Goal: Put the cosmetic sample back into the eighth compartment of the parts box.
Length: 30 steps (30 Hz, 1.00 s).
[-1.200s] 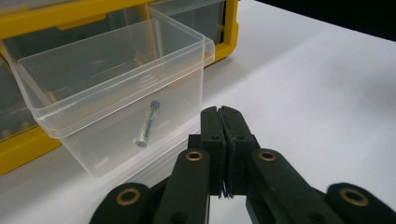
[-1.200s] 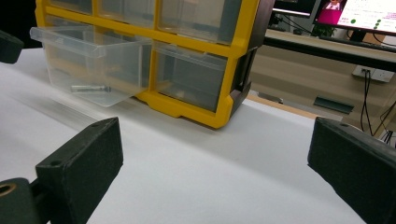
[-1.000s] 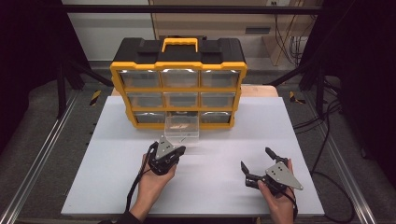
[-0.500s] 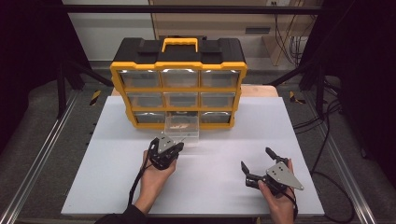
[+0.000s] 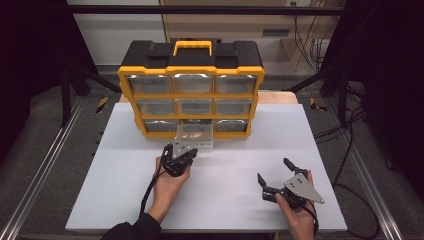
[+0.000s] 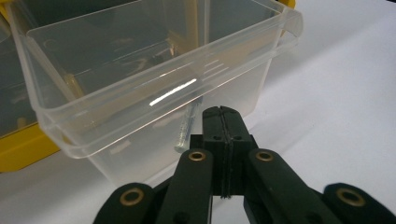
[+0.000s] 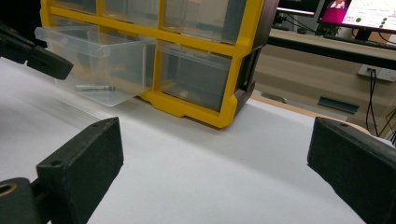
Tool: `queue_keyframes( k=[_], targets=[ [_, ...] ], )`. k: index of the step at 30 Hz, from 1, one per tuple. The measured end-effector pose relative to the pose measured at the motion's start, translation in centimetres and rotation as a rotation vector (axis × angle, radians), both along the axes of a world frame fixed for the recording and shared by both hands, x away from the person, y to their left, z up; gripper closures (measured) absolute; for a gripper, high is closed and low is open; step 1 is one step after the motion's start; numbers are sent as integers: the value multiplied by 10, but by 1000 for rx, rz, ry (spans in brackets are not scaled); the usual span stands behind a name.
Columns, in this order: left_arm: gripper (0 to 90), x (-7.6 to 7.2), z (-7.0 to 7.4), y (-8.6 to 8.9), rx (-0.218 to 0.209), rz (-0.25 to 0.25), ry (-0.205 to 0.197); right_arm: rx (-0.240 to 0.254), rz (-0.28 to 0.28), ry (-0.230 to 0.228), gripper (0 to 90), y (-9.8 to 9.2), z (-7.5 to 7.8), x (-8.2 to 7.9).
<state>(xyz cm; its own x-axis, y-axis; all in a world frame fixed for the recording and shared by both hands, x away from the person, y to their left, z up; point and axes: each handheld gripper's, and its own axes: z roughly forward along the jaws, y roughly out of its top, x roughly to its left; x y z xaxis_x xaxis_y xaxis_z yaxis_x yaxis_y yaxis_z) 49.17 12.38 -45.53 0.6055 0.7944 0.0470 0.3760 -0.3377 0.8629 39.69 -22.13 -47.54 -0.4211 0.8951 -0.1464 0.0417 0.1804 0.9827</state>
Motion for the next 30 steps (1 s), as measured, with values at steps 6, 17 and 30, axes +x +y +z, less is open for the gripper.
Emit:
queue_keyframes(
  k=[6, 17, 30],
  targets=[
    [894, 2, -2, -1, -1, 2, 0, -2, 0, 0, 38, 0, 0, 0],
    [895, 4, -3, 0, 24, 7, -3, -12, 0, -4, 40, 1, 1, -1],
    [895, 13, 7, 1, 43, -2, -4, 15, -9, 5, 40, -4, -1, 2]
  ],
)
